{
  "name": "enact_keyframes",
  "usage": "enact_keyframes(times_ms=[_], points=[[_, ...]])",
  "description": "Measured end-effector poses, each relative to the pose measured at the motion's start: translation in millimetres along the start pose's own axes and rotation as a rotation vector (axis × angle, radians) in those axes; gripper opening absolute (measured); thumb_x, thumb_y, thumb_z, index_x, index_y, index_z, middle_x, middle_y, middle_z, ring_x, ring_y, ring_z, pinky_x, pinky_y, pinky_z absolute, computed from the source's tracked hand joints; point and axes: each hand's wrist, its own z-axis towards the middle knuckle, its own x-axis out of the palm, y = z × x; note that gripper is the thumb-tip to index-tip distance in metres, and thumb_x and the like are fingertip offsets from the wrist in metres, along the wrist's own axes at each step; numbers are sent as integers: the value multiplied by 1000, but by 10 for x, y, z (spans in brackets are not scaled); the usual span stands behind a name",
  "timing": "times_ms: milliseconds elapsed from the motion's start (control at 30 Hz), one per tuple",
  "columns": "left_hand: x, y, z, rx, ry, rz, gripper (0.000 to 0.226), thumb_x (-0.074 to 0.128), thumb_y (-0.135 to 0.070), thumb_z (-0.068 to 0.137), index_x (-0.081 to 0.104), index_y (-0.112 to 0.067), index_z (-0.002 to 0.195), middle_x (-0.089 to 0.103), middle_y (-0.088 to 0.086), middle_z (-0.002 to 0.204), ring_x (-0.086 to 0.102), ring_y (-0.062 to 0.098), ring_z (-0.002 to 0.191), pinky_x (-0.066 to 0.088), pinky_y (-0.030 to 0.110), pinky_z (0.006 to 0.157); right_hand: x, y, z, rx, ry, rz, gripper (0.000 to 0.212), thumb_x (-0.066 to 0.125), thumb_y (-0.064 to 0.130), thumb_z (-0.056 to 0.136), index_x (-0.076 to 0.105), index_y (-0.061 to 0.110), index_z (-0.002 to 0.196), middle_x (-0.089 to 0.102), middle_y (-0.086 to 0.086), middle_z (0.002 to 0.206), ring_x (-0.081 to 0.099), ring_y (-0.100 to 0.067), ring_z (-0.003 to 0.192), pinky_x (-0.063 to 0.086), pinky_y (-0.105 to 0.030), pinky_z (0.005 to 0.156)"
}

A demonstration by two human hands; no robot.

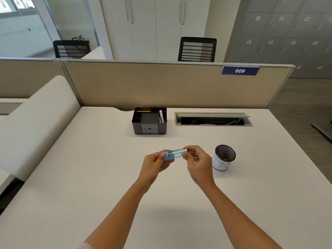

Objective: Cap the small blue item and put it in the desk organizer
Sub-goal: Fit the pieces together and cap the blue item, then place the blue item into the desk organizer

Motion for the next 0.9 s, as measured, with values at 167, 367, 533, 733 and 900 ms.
enact_keyframes(times_ms=[167,367,533,733,900], points=[[-64,44,42,5,28,89,35,49,-30,98,65,-10,122,72,8,114,72,13,98,56,19,82,3,-51,71,40,51,-2,10,68,14,91,70,22,95,74,6,85,71,-9,76,57,-19,68],[-160,67,196,136,-107,320,42,46,-41,97,69,-14,120,65,3,130,68,6,92,53,17,79,27,2,396,105,161,12,3,72,24,88,73,27,87,75,1,79,72,-16,69,61,-29,66],[-529,250,444,195,-116,1023,49,32,-51,99,39,-36,146,44,-7,151,41,15,139,36,34,111,216,-115,702,189,181,-197,11,75,37,82,75,26,84,73,2,73,69,-19,66,55,-31,59],[-885,585,837,104,25,1386,61,24,-50,101,8,-25,155,7,-4,164,-1,19,152,0,42,122,648,-222,1303,236,220,-367,23,71,39,87,71,19,98,73,-6,90,70,-23,82,57,-33,67],[-1003,892,1096,15,126,1480,66,21,-54,100,-1,-25,154,-6,-2,165,-11,23,151,-5,46,121,1014,-319,1763,341,204,-473,18,66,32,86,68,23,102,71,-4,99,70,-24,83,53,-32,66]])
